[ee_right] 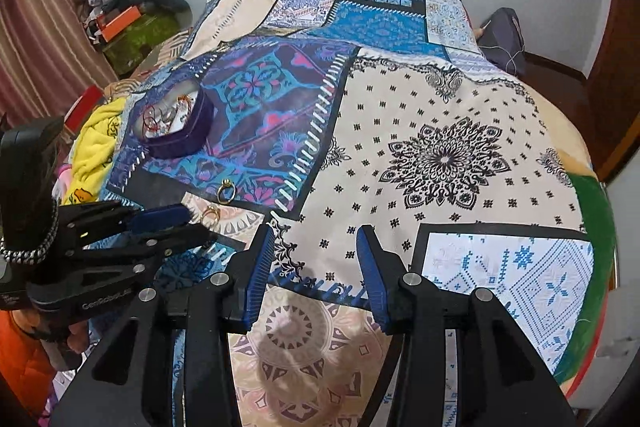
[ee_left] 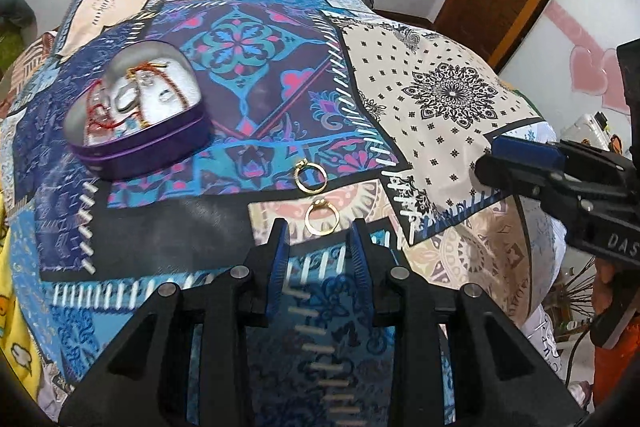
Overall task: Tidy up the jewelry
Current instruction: 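Move both open tools from the tin toward the gold rings on the quilt, then grasp gold rings with the left tool while the right tool grasps another gold ring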
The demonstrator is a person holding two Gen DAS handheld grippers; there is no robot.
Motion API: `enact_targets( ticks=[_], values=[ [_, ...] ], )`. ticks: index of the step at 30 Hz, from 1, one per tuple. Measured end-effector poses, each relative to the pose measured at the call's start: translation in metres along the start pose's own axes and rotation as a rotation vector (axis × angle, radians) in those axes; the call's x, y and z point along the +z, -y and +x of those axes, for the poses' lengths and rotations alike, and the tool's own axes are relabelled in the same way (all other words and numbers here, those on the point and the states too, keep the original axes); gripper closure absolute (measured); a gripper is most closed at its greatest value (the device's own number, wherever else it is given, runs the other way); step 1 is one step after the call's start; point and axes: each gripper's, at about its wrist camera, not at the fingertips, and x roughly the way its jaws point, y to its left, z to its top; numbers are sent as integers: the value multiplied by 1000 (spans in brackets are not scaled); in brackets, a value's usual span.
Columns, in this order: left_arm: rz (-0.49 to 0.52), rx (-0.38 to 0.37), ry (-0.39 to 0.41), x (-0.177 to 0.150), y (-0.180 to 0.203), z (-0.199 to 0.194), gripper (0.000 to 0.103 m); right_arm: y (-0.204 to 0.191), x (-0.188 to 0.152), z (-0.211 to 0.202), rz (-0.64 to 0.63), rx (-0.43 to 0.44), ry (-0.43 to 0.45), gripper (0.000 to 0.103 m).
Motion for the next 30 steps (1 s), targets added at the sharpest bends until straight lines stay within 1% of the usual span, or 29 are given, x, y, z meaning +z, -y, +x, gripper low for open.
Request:
enact_targets(
  ticks=[4, 6, 8, 9, 11, 12, 15, 19, 22, 24, 25, 26, 27, 30],
  values=[
    [22, 7, 14, 1, 3, 9, 72, -2, 4, 4, -2, 21, 0, 64],
    [45, 28, 25, 1, 5, 11, 77, -5, 7, 8, -6, 33, -2, 64],
    [72, 58, 31, 0, 6, 11, 86, -8, 9, 13, -12, 45, -5, 64],
    [73, 61, 30, 0, 4, 11, 89, -11, 11, 16, -14, 52, -8, 64],
    [53, 56, 29, 1, -2, 9, 101, -18, 14, 24, -24, 65, -16, 64],
    [32, 49, 28, 2, -8, 7, 101, -21, 16, 27, -31, 72, -20, 64],
    [-23, 32, 47, 1, -24, -2, 102, -31, 19, 39, -54, 88, -36, 64],
    [-36, 53, 65, 0, -37, -12, 102, -41, 21, 55, -89, 101, -67, 64],
    [-43, 51, 66, -1, -46, -17, 102, -45, 20, 62, -105, 111, -86, 64],
    [-51, 36, 63, -1, -50, -18, 101, -45, 19, 62, -102, 112, -83, 64],
    [-60, 15, 61, -1, -51, -18, 99, -42, 19, 60, -88, 118, -77, 64],
    [-62, -5, 59, 0, -51, -16, 94, -38, 19, 59, -72, 122, -74, 64],
    [-55, -12, 55, 1, -49, -14, 92, -35, 18, 57, -57, 120, -72, 64],
    [-17, -12, 51, 6, -37, -8, 76, -23, 19, 52, -27, 97, -66, 64]
  ],
)
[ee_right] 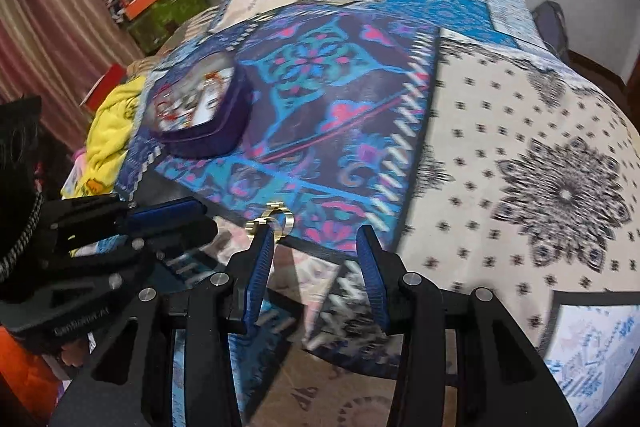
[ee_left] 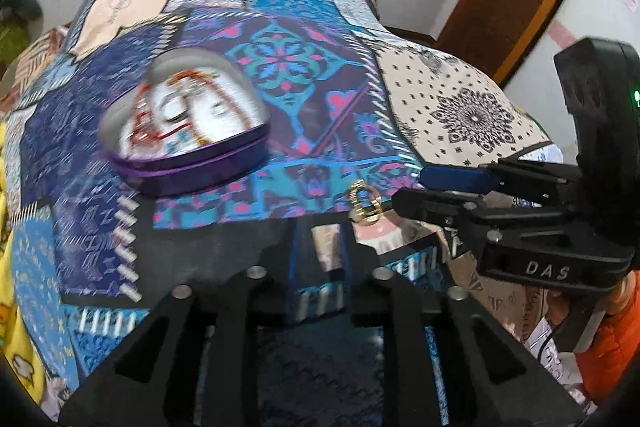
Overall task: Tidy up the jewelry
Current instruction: 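Grasp gold rings with the left tool while the right tool grasps another gold ring, then carry the gold rings into the heart tin and open both tools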
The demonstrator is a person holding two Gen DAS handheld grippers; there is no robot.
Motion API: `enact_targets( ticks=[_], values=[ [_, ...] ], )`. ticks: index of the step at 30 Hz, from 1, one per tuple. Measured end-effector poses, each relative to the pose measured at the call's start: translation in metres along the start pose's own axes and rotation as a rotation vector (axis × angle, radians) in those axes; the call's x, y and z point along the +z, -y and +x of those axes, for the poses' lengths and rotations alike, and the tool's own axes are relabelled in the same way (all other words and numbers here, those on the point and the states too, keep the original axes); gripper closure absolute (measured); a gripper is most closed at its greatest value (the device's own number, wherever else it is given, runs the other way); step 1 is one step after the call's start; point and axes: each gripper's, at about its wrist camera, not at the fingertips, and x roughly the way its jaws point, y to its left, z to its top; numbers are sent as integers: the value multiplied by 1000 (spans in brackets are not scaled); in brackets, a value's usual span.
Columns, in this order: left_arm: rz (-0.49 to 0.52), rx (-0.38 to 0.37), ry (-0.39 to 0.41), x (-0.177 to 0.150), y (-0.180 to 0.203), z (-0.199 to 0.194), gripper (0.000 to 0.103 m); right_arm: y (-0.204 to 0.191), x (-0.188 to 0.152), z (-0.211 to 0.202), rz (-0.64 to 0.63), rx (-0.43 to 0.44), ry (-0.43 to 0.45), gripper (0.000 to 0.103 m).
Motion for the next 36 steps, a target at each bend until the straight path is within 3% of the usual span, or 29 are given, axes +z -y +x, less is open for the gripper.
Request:
enact_targets(
  ticks=[2, 7, 9, 11, 13, 20, 27, 30, 34, 36],
  values=[
    [28, 1, -1, 3, 10, 4, 57, 6, 1, -3, 18, -8, 6, 64],
    [93, 42, -3, 8, 30, 21, 53, 23, -1, -16, 54, -27, 28, 64],
    [126, 68, 1, 8, 36, 26, 57, 26, -2, -18, 61, -29, 33, 64],
    [166, 105, -1, 7, 42, 30, 74, 26, -2, -19, 62, -26, 35, 64],
    [172, 100, -4, 7, 43, 32, 83, 25, 0, -18, 58, -21, 35, 64],
    [132, 76, 7, 4, 34, 19, 83, 10, 4, -8, 7, 12, 22, 64],
    [61, 125, 68, 3, 7, -15, 83, -21, 9, 19, -92, 31, -15, 64],
    [38, 133, 88, 4, -4, -25, 83, -33, 9, 26, -150, 2, -10, 64],
    [20, 136, 100, 2, -12, -30, 83, -40, 7, 32, -195, -29, 7, 86],
    [13, 133, 105, 1, -14, -31, 83, -40, 8, 31, -200, -34, 8, 86]
  ],
)
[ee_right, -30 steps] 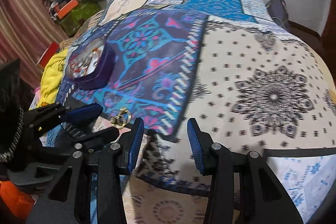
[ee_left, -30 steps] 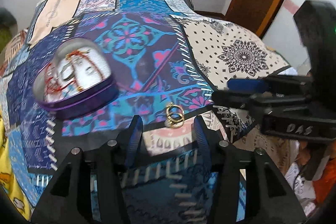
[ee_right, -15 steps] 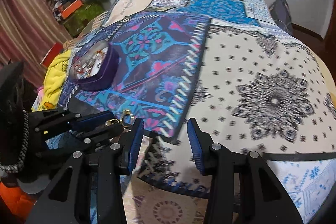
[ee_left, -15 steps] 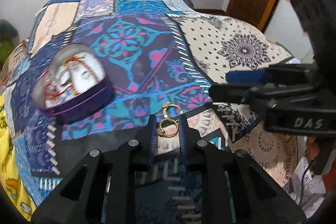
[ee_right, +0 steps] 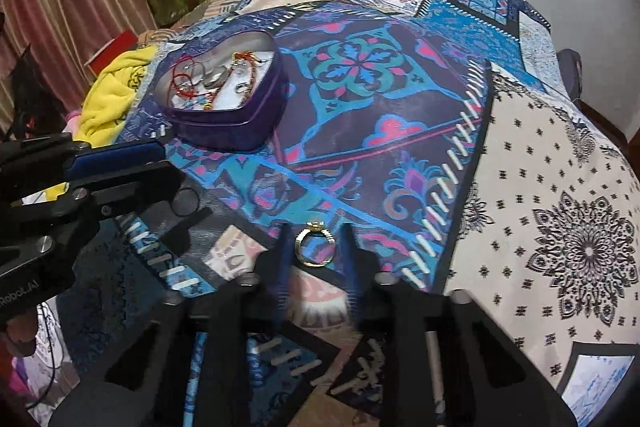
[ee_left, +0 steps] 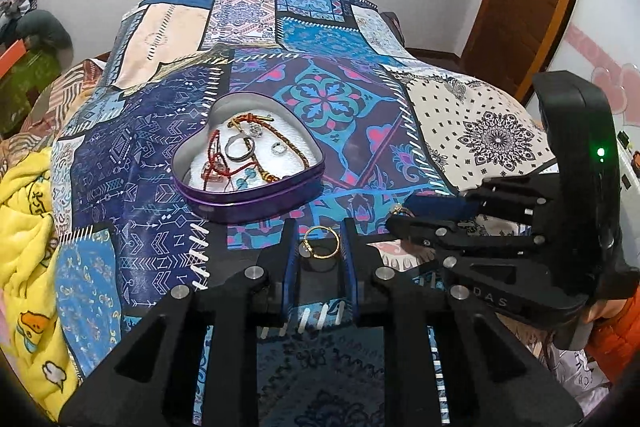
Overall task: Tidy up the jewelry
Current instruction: 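Carry the gold rings into the heart tin and open both tools, then lift both open tools up and away from the heart tin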
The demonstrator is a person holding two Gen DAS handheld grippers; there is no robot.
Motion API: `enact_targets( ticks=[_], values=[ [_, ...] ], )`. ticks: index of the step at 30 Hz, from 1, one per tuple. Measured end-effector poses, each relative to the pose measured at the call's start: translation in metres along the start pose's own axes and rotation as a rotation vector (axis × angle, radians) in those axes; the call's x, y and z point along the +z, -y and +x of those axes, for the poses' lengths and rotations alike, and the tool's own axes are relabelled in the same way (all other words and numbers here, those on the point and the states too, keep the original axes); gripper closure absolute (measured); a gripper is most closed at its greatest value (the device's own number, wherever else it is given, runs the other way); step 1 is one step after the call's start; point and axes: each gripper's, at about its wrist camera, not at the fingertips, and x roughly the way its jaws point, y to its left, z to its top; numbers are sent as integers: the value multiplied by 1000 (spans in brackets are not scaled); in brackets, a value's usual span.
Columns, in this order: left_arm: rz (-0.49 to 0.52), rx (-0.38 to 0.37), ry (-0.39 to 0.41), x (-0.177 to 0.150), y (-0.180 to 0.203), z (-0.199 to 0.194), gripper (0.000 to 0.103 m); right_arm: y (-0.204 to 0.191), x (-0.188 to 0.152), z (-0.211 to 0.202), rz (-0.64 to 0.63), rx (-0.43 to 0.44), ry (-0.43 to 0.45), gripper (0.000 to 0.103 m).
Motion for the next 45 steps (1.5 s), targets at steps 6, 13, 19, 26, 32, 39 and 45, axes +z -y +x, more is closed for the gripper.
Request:
enact_targets(
  ticks=[6, 13, 19, 26, 32, 39, 45],
  values=[
    [-14, -8, 16, 0, -4, -6, 83, 1, 5, -6, 14, 8, 12, 86],
    [-42, -3, 52, 7, -17, -19, 83, -3, 27, -27, 26, 32, 93, 86],
    [-67, 11, 98, 20, -32, -32, 83, -11, 48, -41, 20, 54, 169, 86],
    [-66, 24, 136, 32, -40, -37, 83, -20, 67, -43, 10, 90, 220, 86],
    [-71, 22, 136, 34, -46, -28, 83, -24, 77, -32, 15, 119, 220, 86],
    [-89, 16, 98, 30, -56, -8, 83, -28, 80, -6, 25, 147, 167, 86],
    [-90, 7, 82, 28, -60, 4, 83, -28, 80, 11, 32, 167, 123, 85]
  ],
)
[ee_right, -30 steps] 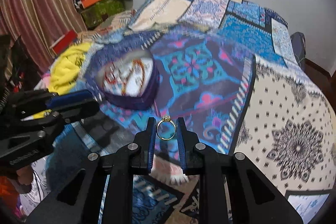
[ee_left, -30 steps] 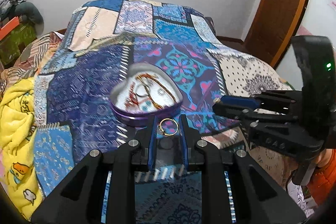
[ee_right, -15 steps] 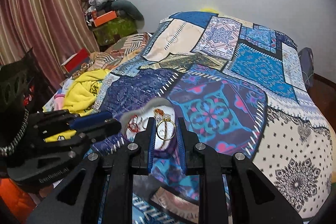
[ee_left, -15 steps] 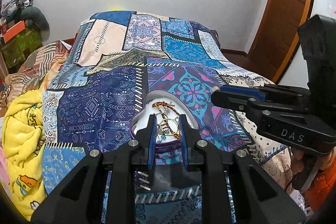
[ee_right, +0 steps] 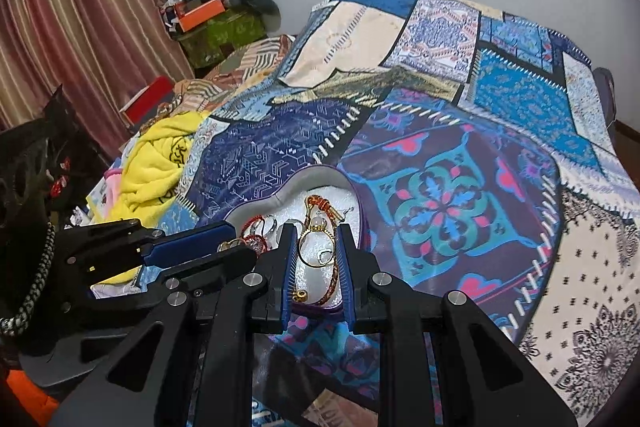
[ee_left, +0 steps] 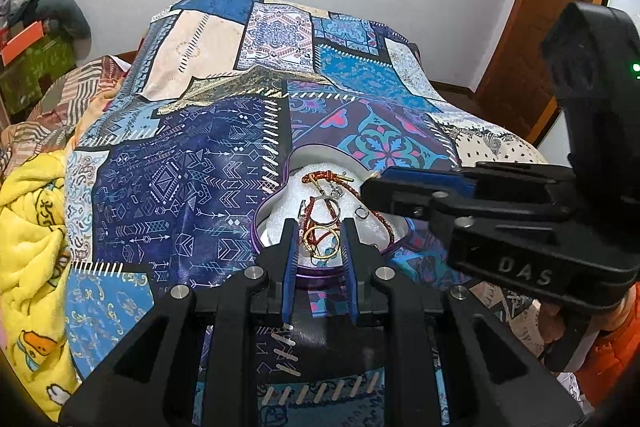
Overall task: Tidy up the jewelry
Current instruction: 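Lift both open tools up and away from the heart tin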
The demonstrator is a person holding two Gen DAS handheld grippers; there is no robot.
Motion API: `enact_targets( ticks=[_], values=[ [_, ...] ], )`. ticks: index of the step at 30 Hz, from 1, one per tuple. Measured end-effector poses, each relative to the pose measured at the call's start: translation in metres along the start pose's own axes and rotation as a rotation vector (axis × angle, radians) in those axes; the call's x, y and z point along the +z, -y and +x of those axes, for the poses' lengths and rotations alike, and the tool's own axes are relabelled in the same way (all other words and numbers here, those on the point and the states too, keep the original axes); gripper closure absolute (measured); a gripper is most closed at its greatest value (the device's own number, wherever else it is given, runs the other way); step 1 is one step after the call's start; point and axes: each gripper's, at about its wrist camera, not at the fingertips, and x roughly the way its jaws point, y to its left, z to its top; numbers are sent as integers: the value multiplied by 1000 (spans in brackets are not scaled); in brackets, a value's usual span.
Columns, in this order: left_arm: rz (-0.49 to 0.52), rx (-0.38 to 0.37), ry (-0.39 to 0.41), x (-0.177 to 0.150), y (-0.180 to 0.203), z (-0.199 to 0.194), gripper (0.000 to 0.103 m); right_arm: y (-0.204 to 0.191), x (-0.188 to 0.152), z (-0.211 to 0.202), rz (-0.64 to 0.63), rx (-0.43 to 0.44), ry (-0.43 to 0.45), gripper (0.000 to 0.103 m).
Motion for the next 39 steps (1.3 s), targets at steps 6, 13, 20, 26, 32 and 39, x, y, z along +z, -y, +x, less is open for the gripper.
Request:
enact_targets(
  ticks=[6, 13, 20, 26, 32, 39],
  values=[
    [-6, -13, -8, 1, -3, 6, 84, 0, 2, 3, -3, 1, -2, 85],
    [-11, -3, -9, 0, -3, 7, 83, 1, 2, 3, 5, -15, -19, 81],
    [-30, -2, -2, 4, -3, -3, 80, -5, 7, -22, -10, -39, 30, 80],
    [-46, -6, 57, 13, 4, -37, 71, -14, 11, -70, -12, -58, 126, 79],
    [-44, 30, 220, 29, 18, -115, 71, -39, 16, -153, -36, -86, 321, 79],
    [3, 78, 465, 34, 49, -219, 59, -83, -1, -245, -79, -132, 579, 57]
  ],
)
